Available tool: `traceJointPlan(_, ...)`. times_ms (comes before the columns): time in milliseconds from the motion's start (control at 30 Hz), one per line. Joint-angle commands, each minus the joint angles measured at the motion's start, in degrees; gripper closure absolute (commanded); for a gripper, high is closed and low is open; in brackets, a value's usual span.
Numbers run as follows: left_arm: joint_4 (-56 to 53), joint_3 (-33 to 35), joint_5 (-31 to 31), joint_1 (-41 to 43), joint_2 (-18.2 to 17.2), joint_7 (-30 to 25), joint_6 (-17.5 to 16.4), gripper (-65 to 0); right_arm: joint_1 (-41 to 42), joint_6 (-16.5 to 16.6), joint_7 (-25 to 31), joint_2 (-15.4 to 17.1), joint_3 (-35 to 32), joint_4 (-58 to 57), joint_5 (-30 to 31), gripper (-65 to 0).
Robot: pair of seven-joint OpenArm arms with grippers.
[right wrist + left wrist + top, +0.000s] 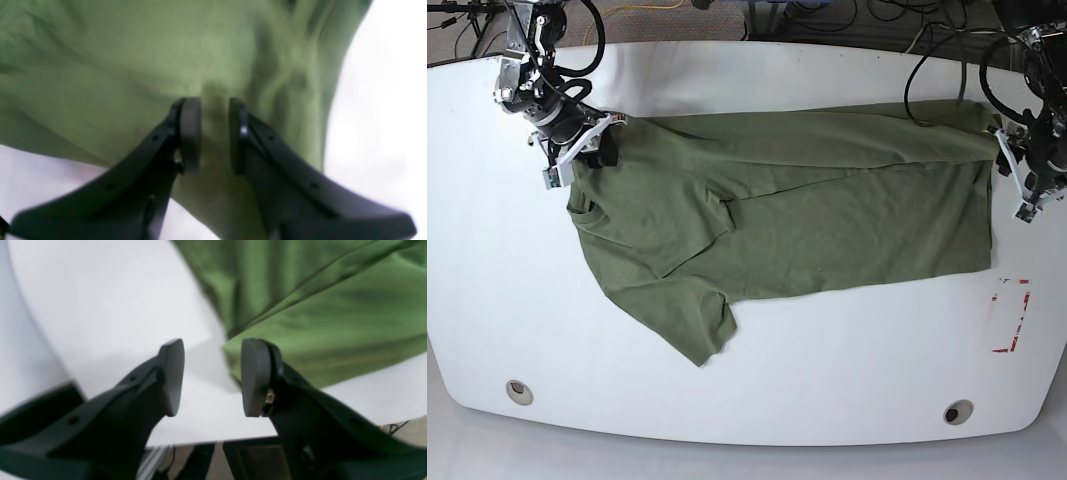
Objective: Fold the T-shirt properly
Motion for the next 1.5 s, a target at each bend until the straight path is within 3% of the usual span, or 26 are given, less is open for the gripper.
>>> traceJointPlan(0, 1.1, -3.8, 0.3, -0.9, -1.2, 0.2, 0.0, -24.7, 0.3, 0.2, 0.3, 0.8, 0.4, 3.8, 0.8, -13.8)
traceJointPlan(267, 0.7, -8.2, 0.7, -2.7, -0.2, 0.2, 0.0, -24.7, 0.3, 0.2, -0.5, 0.8, 0.4, 4.9, 0.5, -13.8)
traceJointPlan(500, 0.6, -3.1, 0.7, -3.1, 0.3, 0.1, 0.0, -24.7, 0.5, 0.2, -0.5, 0.8, 0.1, 5.1, 0.9, -13.8)
traceJointPlan(633, 0.7, -1.5, 0.8, -3.4, 4.5, 0.1, 0.0, -24.7, 0.7, 0.2, -0.5, 0.8, 0.1, 5.7, 0.9, -13.8)
traceJointPlan(800, 0.1, 0.3, 1.8, -3.4, 6.8, 0.0, 0.0, -24.7, 2.9, 0.2, -0.5, 0.8, 0.3, 5.3, 0.7, -13.8)
traceJointPlan(1100, -6.8, 4.7, 10.7, -1.0, 7.5, -8.6, 0.0, -24.7, 7.2, 0.2, -0.6, 0.8, 0.3, 0.7, 0.4, -14.3)
traceJointPlan(1167, -9.0, 4.7, 12.2, -0.7, 7.4, -10.1, 0.0, -24.7, 7.6, 0.2, -0.8, 1.1, 0.3, 0.4, 0.4, -17.3)
traceJointPlan(1367, -16.7, 4.7, 16.4, -0.1, 5.5, -15.3, 0.0, -24.7, 6.9, 0.1, -0.8, 1.3, 0.5, 0.2, 0.2, -40.6)
traceJointPlan(1467, -19.6, 4.7, 16.4, -0.2, 4.7, -16.4, 0.0, -24.7, 5.4, 0.1, -0.8, 1.4, 0.5, 0.7, 0.2, -45.2)
